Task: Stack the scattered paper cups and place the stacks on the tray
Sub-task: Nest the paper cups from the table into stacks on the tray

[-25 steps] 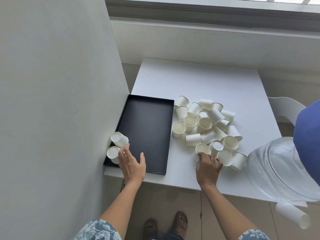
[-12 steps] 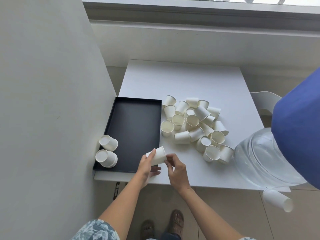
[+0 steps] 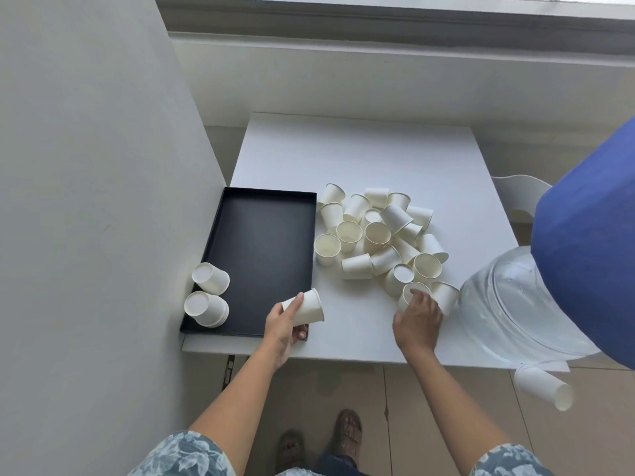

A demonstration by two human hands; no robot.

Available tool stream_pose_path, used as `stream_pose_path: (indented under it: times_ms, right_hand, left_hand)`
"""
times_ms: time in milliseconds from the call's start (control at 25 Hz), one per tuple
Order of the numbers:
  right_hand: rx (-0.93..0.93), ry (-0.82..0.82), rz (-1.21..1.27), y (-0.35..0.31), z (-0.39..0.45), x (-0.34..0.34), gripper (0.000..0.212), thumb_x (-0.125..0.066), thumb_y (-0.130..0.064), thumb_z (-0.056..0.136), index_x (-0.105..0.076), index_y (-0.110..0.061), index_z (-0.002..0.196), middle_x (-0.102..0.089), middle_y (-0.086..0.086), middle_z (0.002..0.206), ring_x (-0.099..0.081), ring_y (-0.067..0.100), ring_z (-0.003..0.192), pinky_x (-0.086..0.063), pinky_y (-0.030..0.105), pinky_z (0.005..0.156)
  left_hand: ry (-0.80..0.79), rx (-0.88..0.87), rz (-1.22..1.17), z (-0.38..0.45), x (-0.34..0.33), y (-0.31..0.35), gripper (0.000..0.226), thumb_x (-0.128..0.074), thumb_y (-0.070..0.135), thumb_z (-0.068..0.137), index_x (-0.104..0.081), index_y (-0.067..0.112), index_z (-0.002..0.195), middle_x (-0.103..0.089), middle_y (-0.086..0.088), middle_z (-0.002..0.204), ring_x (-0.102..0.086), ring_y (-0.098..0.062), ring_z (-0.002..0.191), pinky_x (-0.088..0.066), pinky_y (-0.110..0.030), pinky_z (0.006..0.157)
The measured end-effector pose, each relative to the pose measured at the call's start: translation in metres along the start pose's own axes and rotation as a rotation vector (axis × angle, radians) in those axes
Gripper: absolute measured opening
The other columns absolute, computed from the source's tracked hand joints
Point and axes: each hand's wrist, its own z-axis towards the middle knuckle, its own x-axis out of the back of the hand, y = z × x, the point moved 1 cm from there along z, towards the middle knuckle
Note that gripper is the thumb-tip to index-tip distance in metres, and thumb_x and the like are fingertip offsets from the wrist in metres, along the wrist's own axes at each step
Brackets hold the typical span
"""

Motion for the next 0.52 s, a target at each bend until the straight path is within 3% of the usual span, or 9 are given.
stream_pose_path:
  times_ms: [120, 240, 400, 520]
  right_hand:
    - [0.121, -0.079, -0.319, 0.019, 0.007, -0.001, 0.025, -0.062, -0.015, 0.087, -0.067, -0.013, 0.112, -0.069, 0.007, 0.105, -0.059, 0.028, 0.112, -0.032, 0.037, 0.109]
    - [0.156, -0.116, -0.409, 0.025, 0.008, -0.002, 0.020, -0.056, -0.009, 0.090, -0.070, -0.016, 0.102, -0.073, 0.004, 0.097, -0.063, 0.026, 0.106, -0.029, 0.036, 0.113]
    - [0.133, 0.109, -0.194, -0.002, -0.014, 0.000, 0.005, -0.072, -0.004, 0.078, -0.071, -0.008, 0.079, -0.069, 0.012, 0.070, -0.068, 0.033, 0.079, -0.042, 0.046, 0.103]
    - [0.054, 0.046, 0.124, -0.033, -0.034, -0.003, 0.004, -0.066, -0.010, 0.090, -0.070, -0.011, 0.091, -0.072, 0.009, 0.081, -0.066, 0.032, 0.085, -0.042, 0.042, 0.099]
  left_hand:
    - [0.008, -0.004, 0.001, -0.002, 0.000, -0.003, 0.035, -0.076, 0.036, 0.088, -0.055, 0.010, 0.099, -0.058, -0.010, 0.079, -0.048, -0.019, 0.050, -0.038, -0.026, 0.042]
    - [0.013, -0.013, -0.005, 0.000, 0.000, -0.003, 0.036, -0.076, 0.037, 0.087, -0.057, 0.010, 0.100, -0.059, -0.009, 0.079, -0.049, -0.018, 0.049, -0.039, -0.026, 0.042]
    - [0.033, -0.044, 0.038, 0.005, 0.002, -0.003, 0.038, -0.076, 0.039, 0.086, -0.056, 0.010, 0.098, -0.059, -0.011, 0.081, -0.048, -0.019, 0.051, -0.040, -0.027, 0.044]
    - [0.052, -0.079, 0.103, 0.009, 0.002, -0.007, 0.040, -0.077, 0.040, 0.086, -0.054, 0.009, 0.097, -0.059, -0.012, 0.085, -0.049, -0.020, 0.054, -0.041, -0.028, 0.046]
